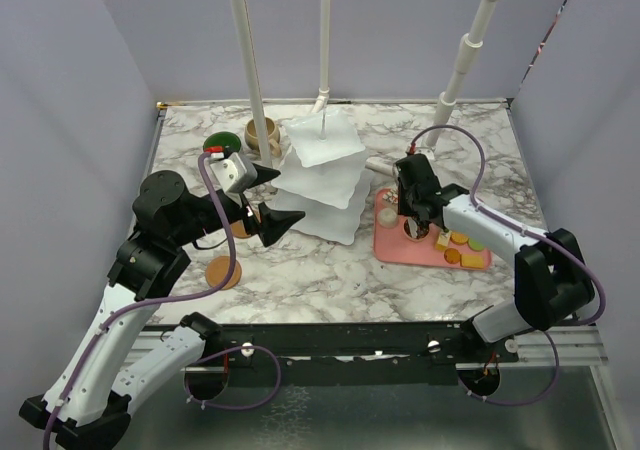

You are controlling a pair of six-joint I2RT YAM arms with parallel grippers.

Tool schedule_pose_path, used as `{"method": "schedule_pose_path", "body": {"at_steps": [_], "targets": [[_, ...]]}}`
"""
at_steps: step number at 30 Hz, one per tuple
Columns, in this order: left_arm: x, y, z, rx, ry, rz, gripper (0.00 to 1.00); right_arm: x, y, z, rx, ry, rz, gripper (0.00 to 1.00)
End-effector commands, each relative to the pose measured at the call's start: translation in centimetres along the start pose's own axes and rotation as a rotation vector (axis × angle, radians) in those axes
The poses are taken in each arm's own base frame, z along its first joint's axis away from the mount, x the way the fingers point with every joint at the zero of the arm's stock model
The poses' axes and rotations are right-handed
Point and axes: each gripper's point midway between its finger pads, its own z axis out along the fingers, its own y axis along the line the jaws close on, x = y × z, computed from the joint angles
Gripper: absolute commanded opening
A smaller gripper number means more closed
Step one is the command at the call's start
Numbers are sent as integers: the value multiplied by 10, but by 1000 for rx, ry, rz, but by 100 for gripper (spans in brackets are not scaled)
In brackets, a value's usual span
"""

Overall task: Serve the afternoon tea
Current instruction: Pick up the clamp from the tray.

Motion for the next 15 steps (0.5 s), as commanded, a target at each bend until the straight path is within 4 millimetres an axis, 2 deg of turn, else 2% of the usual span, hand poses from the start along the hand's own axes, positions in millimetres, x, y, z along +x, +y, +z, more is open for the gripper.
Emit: {"method": "schedule_pose_path", "body": {"at_steps": [1, 6, 11, 15], "targets": [[0, -3, 0, 22, 0, -7, 99, 25, 0, 5, -8, 76, -7, 36], [-2, -4, 0, 26, -2, -9, 99, 34, -1, 11, -2, 97, -16, 34], [-2, -5, -1, 26, -4, -3, 99, 38, 0, 15, -1, 109, -23, 22], [-3, -5, -2, 24, -8, 2, 99, 42, -2, 19, 11, 122, -31, 19]]}}
